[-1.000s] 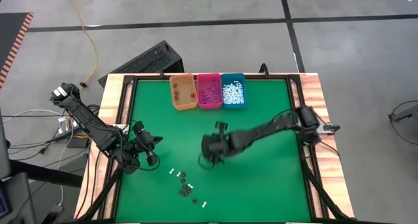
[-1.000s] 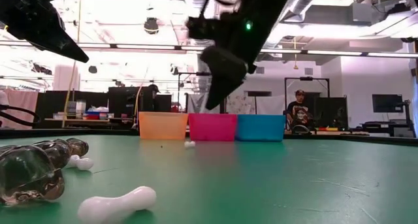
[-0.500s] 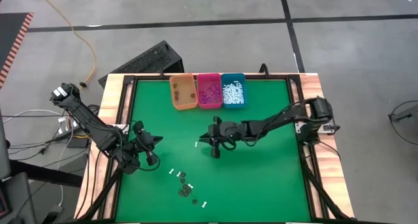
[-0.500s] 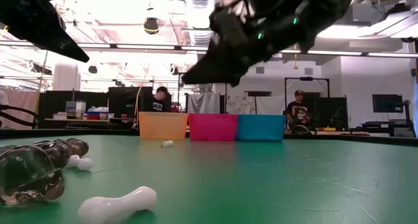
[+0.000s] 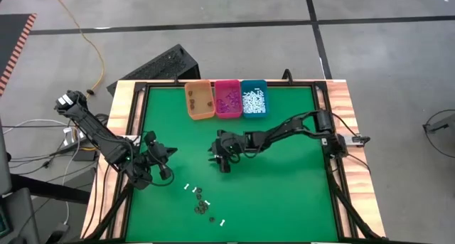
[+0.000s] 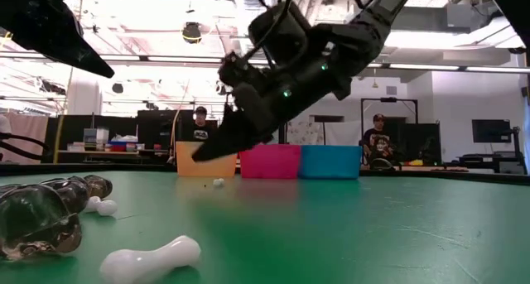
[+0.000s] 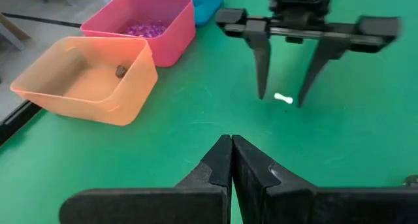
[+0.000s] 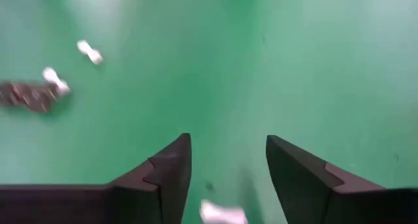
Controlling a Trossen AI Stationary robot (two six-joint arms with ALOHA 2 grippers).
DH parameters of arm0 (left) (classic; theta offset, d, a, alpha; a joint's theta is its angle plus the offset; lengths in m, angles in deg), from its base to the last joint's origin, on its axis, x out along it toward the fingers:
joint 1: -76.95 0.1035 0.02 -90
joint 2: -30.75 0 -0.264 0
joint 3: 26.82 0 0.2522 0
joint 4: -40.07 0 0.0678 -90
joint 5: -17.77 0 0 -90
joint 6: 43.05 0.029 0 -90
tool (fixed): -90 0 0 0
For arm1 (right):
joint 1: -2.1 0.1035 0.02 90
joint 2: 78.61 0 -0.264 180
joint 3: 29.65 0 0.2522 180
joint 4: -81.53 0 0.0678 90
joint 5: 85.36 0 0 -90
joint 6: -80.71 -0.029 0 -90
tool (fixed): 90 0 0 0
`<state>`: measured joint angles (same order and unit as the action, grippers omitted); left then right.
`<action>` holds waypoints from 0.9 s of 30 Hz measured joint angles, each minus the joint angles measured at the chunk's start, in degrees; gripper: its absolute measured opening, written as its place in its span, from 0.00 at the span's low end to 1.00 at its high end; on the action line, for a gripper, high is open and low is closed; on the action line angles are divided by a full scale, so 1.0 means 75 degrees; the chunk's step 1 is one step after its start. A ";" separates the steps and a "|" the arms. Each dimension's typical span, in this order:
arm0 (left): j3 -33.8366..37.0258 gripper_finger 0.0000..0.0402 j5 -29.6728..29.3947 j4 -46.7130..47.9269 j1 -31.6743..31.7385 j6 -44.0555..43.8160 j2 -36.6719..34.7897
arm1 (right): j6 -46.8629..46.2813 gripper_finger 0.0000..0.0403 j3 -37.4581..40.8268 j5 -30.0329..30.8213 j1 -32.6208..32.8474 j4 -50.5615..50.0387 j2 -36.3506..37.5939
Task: Sort Halloween decoration
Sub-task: Put the white bone toy into the blue bin
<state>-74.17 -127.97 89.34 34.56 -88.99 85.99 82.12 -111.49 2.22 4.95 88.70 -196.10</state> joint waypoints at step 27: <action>0.0000 0.00 -0.0408 0.0025 0.0003 -0.0051 0.0000 | 0.1659 0.51 0.0117 -0.0734 -0.0334 -0.0779 -0.0118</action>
<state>-74.17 -131.03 89.52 34.58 -89.37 85.99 94.57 -110.61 -3.29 2.44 82.86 -196.98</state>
